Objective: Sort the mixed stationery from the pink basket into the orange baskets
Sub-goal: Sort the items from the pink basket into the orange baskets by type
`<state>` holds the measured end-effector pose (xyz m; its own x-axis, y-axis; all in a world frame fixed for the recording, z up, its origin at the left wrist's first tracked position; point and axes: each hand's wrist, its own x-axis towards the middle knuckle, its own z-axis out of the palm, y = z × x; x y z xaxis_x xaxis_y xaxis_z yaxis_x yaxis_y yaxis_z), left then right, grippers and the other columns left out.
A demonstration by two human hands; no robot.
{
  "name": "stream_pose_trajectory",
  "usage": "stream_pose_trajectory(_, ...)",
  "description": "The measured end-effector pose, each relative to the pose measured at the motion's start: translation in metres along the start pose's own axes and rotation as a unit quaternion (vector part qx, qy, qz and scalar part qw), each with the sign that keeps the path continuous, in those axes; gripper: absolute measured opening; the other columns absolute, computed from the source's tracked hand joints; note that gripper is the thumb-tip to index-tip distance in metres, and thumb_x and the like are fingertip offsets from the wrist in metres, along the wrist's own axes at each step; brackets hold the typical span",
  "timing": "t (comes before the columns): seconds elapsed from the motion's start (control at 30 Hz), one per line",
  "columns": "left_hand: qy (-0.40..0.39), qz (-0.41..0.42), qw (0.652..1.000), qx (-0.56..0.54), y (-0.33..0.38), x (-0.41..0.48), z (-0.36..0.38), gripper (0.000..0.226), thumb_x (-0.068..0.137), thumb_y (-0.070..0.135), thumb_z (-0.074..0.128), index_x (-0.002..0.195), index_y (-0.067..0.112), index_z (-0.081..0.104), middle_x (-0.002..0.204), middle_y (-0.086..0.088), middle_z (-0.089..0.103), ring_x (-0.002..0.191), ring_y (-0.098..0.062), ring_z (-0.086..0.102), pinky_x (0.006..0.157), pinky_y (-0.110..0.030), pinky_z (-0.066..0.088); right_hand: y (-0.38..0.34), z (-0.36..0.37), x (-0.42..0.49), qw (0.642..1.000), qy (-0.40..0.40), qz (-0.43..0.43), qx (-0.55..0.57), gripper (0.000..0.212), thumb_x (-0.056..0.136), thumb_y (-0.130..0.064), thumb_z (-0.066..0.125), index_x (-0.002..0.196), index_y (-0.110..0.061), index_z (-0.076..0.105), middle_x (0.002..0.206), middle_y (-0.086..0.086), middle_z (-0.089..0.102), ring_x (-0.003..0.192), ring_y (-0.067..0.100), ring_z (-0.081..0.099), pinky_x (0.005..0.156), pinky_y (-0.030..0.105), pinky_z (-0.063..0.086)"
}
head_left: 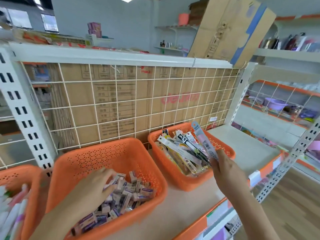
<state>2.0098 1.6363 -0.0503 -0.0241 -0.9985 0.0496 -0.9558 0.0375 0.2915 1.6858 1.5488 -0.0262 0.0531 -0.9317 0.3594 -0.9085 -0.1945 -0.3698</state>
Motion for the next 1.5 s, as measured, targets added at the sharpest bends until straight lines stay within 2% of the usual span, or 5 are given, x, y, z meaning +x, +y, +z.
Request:
stream_pose_trajectory(0.4, 0.056, -0.067, 0.991, -0.103, 0.097, 0.053, 0.05, 0.115, 0.044, 0.092, -0.02, 0.143, 0.043, 0.016, 0.14, 0.033, 0.002, 0.134, 0.005, 0.015, 0.111, -0.021, 0.016, 0.011, 0.05, 0.104, 0.983, -0.03, -0.158, 0.091, 0.016, 0.095, -0.009, 0.045, 0.107, -0.005, 0.054, 0.085, 0.009, 0.059, 0.073, 0.034, 0.057, 0.05, 0.032, 0.025)
stream_pose_trajectory(0.67, 0.023, -0.087, 0.985, -0.15, 0.1, 0.057, 0.055, 0.087, 0.056, 0.095, 0.001, 0.131, 0.057, 0.024, 0.14, 0.046, -0.009, 0.135, 0.012, 0.006, 0.112, -0.021, 0.014, 0.016, 0.08, 0.126, 0.97, -0.115, -0.201, 0.079, 0.051, 0.086, 0.005, 0.043, 0.133, -0.013, 0.048, 0.113, 0.009, 0.06, 0.096, 0.028, 0.056, 0.07, 0.033, 0.04)
stream_pose_trajectory(1.13, 0.074, -0.084, 0.983, -0.142, 0.101, 0.048, 0.05, 0.081, 0.061, 0.093, 0.012, 0.131, 0.056, 0.028, 0.143, 0.041, 0.008, 0.127, 0.025, 0.011, 0.097, 0.004, 0.006, 0.063, 0.048, 0.097, 0.957, -0.052, -0.24, 0.152, 0.036, 0.086, -0.028, 0.056, 0.119, -0.013, 0.061, 0.115, 0.006, 0.063, 0.1, 0.031, 0.061, 0.077, 0.039, 0.047)
stream_pose_trajectory(1.33, 0.208, -0.093, 0.97, -0.083, 0.097, 0.006, 0.044, 0.062, 0.077, 0.069, 0.029, 0.133, 0.044, 0.038, 0.141, 0.029, 0.028, 0.131, 0.001, 0.032, 0.109, -0.027, 0.028, 0.059, 0.043, 0.067, 0.952, -0.073, -0.268, 0.13, 0.049, 0.082, -0.042, 0.039, 0.115, -0.013, 0.061, 0.107, 0.005, 0.064, 0.091, 0.033, 0.063, 0.071, 0.041, 0.05)
stream_pose_trajectory(1.5, 0.284, -0.144, 0.948, 0.01, 0.078, -0.064, 0.036, 0.051, 0.082, 0.047, 0.036, 0.13, 0.033, 0.047, 0.131, 0.01, 0.051, 0.116, -0.014, 0.047, 0.09, -0.04, 0.044, 0.03, 0.038, 0.034, 0.95, -0.059, -0.289, 0.1, 0.048, 0.083, -0.043, 0.038, 0.116, -0.014, 0.058, 0.108, 0.007, 0.063, 0.092, 0.035, 0.062, 0.07, 0.041, 0.05)
